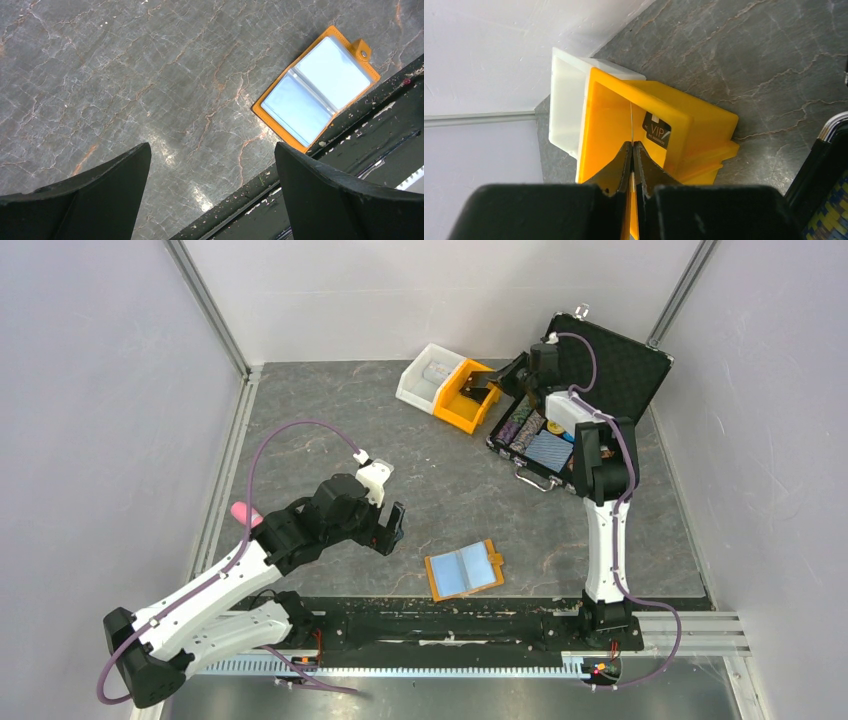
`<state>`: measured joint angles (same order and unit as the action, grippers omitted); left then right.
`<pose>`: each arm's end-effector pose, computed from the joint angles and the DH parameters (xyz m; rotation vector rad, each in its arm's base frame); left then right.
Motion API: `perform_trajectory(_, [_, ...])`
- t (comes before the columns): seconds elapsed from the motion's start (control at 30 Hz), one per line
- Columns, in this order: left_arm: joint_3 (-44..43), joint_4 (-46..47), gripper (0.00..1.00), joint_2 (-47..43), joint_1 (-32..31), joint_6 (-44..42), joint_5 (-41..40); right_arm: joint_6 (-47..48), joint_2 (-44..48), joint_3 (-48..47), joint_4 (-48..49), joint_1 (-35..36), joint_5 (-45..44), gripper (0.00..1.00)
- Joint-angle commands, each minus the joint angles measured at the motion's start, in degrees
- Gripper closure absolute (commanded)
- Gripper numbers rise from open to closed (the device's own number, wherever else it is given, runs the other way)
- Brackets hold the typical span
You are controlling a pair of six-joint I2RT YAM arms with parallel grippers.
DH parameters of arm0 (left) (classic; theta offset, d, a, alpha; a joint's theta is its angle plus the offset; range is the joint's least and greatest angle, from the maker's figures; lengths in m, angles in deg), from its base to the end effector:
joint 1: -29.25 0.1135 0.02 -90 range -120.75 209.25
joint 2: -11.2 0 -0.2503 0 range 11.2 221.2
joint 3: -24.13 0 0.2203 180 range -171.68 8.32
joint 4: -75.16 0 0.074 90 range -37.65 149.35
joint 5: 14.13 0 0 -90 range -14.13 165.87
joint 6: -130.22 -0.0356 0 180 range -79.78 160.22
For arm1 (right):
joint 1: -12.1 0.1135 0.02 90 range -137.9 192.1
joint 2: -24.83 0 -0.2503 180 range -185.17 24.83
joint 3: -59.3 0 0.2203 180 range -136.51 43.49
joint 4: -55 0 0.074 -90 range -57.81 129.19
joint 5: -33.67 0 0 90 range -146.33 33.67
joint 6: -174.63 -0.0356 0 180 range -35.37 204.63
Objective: Take the credit cards out of the card holder
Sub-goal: Place the credit card in the storage box.
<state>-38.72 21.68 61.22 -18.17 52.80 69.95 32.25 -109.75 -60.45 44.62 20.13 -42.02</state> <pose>0.1089 -0.1131 0.2829 0.6399 2.2228 -0.4276 0.5006 0.0795 0.1892 0.6417 2.0203 0.9038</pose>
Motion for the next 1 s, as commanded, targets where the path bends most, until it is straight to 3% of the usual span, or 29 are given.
perform_trajectory(0.0, [-1.29, 0.08, 0.0, 0.32, 0.09, -2.65, -0.92, -2.3, -1.54, -2.74, 1.16, 0.0, -1.61, 0.96])
perform_trajectory(0.77, [-1.29, 0.14, 0.0, 0.12, 0.05, -2.73, -0.79, -3.8, -2.94, -3.64, 0.65, 1.54, -6.98, 0.93])
perform_trajectory(0.97, [-1.38, 0.22, 0.0, -0.04, 0.05, -2.82, -0.42, -5.04, -3.39, -3.81, 1.24, 2.17, -8.8, 1.0])
